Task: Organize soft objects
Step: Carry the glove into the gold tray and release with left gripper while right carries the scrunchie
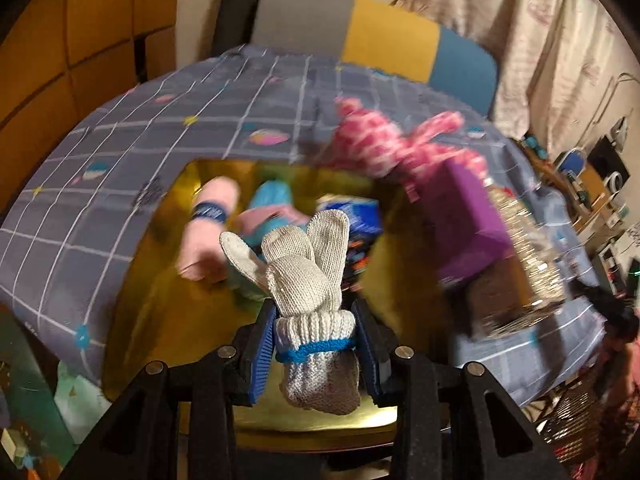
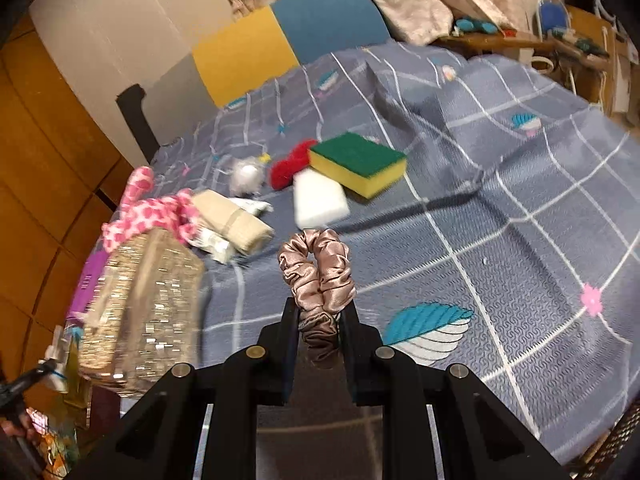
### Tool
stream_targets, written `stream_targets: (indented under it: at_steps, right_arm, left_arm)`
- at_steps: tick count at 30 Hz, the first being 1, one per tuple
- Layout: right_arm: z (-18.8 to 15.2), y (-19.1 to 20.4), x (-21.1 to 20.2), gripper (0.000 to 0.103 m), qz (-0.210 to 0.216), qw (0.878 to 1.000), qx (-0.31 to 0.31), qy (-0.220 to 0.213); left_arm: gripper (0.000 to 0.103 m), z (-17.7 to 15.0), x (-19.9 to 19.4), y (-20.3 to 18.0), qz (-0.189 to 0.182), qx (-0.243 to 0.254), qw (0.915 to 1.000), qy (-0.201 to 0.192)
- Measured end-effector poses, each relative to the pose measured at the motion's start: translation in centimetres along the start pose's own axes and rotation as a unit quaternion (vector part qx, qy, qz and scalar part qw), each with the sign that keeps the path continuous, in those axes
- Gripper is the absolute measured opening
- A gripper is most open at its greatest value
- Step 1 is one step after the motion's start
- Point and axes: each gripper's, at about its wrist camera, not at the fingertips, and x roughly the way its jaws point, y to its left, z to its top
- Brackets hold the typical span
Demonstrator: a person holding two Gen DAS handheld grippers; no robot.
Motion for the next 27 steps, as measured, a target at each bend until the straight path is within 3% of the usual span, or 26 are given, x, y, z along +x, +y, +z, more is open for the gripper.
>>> stream_targets:
  at_steps: [7,14,20,27]
  right_arm:
    - [-0.1,4.7,-4.1,0.020,0.028,0.999,-0.024,-0.037]
    - [-0.6,11.0,-6.3,0.020,0.076,0.994,-0.051,-0.055]
    - [-1.4,16.8,-6.7,0.020,0.123,0.988,-0.086,-0.049]
    - [-3.9,24.1,-4.8,0.020,0.168,0.975,-0.143,-0.009]
  left_arm:
    - [0.037,-0.4,2.2,3.2,0.029,0.003,0.9990,0.035]
    - [0.038,-0.7,3.4,6.1,0.041,-0.007,0.9981,0.045]
    - [0.048,-0.7,3.8,7.6,0.078,0.006,0.9957,0.050]
    - [0.049,-1.7,1.1,9.4,0.010,-0.069,0.9976,0.007]
